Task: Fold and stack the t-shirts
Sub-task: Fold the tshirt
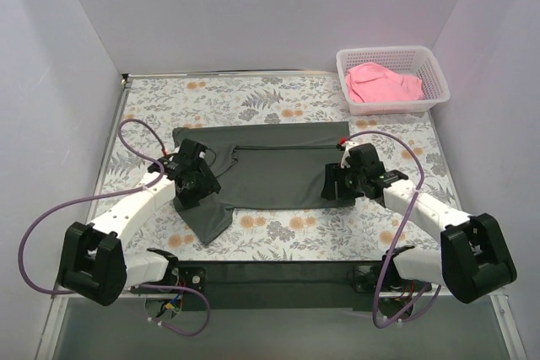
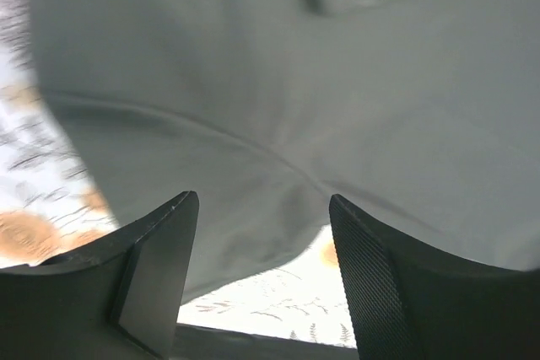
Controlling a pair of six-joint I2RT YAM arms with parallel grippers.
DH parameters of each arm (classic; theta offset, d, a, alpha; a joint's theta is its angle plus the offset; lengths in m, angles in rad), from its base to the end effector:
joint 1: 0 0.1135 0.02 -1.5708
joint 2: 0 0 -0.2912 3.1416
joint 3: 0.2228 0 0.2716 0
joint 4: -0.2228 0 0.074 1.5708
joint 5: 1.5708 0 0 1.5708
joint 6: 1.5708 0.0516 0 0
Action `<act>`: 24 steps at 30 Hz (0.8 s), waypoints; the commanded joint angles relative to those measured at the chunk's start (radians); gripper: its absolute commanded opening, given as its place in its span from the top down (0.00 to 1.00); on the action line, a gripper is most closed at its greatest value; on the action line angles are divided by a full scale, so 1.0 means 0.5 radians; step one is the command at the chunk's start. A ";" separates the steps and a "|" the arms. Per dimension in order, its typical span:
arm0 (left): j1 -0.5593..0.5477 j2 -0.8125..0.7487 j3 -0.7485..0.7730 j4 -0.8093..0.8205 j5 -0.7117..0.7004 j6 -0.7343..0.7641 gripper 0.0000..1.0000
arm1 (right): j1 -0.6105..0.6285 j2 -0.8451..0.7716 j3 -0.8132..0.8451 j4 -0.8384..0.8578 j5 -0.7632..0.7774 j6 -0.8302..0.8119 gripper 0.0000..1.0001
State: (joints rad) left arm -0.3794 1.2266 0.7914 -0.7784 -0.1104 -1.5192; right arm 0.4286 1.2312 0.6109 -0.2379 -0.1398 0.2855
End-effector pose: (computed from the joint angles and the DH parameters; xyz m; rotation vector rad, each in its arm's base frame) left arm 0.2167 -0.0803 0.2130 -1.5490 2.3650 -0.3240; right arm 0.2291 0.1126 0.1883 -0.2415 2.4669 0.4849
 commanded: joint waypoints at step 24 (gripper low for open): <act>0.704 0.274 -0.230 0.158 -0.147 0.118 0.53 | -0.191 -0.195 -0.120 -0.356 0.249 0.101 0.44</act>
State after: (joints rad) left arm -0.0341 1.3586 0.6930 -0.7269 -0.1867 -1.4734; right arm 0.3454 1.1442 0.5594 -0.4004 -0.0212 0.3256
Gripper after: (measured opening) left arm 0.495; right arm 0.561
